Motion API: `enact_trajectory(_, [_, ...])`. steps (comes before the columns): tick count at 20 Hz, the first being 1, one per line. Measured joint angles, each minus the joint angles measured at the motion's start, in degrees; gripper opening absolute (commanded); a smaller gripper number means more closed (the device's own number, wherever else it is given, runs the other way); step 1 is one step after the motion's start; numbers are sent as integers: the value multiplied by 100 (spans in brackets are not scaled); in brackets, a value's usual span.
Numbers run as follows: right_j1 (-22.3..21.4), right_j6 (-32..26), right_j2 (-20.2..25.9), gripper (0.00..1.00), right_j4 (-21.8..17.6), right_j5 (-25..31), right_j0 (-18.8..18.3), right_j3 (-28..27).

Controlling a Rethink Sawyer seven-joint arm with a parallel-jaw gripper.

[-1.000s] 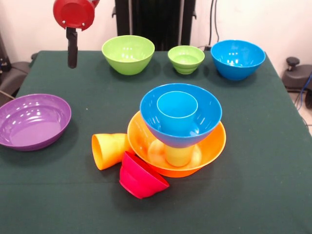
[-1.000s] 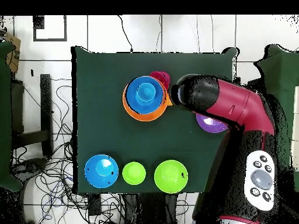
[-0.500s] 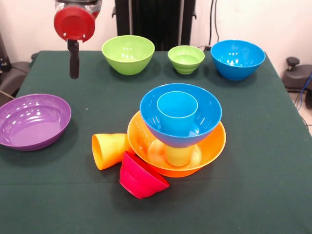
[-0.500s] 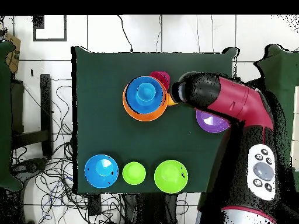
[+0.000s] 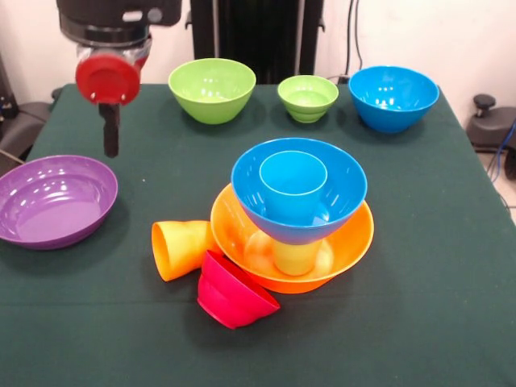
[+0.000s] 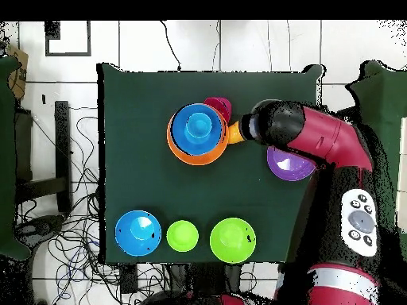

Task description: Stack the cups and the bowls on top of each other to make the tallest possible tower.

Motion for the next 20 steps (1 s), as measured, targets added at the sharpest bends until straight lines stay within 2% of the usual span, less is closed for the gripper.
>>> enact_trajectory(7, [426,0,82,100,-27,0,-166,-212])
enact_trajectory(12, [607,-136,236,100,-274,0,-256,-374])
enact_trajectory(14, [651,-450,443,100,-533,0,-366,-442])
enact_trajectory(18, [649,-1495,921,100,-1056,0,-609,-521])
enact_trajectory(19, [630,-2144,1176,100,-1246,1,-749,-521])
enact_trajectory(20, [622,-2527,1328,100,-1318,0,-837,-522])
